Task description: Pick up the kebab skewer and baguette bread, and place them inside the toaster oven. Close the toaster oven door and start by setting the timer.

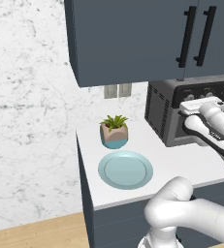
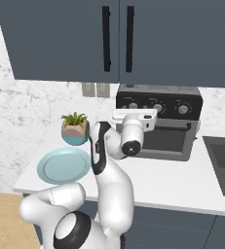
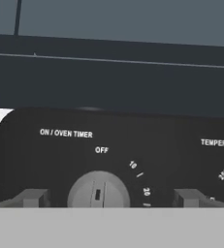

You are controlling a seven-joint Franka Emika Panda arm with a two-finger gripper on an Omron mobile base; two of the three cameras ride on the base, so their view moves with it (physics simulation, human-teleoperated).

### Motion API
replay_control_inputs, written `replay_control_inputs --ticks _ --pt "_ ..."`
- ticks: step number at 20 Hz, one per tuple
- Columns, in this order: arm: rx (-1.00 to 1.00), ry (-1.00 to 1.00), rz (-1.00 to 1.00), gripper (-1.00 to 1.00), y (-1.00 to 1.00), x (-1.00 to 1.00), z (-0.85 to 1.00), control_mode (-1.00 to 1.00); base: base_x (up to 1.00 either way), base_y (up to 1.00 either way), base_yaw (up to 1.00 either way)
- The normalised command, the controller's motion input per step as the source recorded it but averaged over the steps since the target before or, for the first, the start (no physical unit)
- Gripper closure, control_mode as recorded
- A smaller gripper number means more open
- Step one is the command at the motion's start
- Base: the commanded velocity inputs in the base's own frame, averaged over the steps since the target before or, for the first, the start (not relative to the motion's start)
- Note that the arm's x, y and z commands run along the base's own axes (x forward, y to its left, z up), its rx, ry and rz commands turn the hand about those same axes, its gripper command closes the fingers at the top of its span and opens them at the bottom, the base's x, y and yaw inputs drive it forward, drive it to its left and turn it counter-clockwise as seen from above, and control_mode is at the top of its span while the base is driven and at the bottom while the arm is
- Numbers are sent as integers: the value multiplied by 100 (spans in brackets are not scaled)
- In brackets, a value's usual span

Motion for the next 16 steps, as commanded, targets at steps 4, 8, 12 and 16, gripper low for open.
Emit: replay_control_inputs --ticks 4,8,12,16 --pt "0 0 0 -100 -19 -1 0 -100 0 0 0" --pt "0 0 0 -100 -5 0 0 -100 0 0 0" --pt "0 0 0 -100 0 0 -1 -100 0 0 0" --pt "0 0 0 -100 0 0 -4 -100 0 0 0"
